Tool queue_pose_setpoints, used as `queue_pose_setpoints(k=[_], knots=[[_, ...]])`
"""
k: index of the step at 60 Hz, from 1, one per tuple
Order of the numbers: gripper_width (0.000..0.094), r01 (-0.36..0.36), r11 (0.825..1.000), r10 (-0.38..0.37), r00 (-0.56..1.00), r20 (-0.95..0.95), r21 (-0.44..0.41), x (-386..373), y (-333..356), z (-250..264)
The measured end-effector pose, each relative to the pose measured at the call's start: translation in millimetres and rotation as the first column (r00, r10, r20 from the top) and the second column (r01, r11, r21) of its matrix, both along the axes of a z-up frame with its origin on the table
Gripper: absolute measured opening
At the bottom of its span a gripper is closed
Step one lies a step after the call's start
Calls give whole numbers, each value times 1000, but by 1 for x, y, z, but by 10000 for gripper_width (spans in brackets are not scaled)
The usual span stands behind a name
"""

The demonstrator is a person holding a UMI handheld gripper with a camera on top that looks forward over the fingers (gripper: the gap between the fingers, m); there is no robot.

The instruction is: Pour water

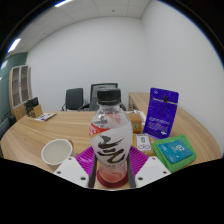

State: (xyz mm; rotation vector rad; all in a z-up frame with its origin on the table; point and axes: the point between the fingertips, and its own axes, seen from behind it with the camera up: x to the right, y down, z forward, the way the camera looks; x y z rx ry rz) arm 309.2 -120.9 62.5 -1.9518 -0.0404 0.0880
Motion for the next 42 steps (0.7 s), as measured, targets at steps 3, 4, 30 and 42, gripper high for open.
queue_pose_setpoints(k=[3, 4, 30, 42], knots=[[517, 8, 1000, -8, 1000, 8, -24, 1, -2, -2], [541, 13, 999, -12, 1000, 10, -33, 2, -2, -4], [859, 156, 980, -154, 988, 32, -120, -20, -112, 78], [858, 216, 964, -215, 976, 25, -157, -62, -210, 127]])
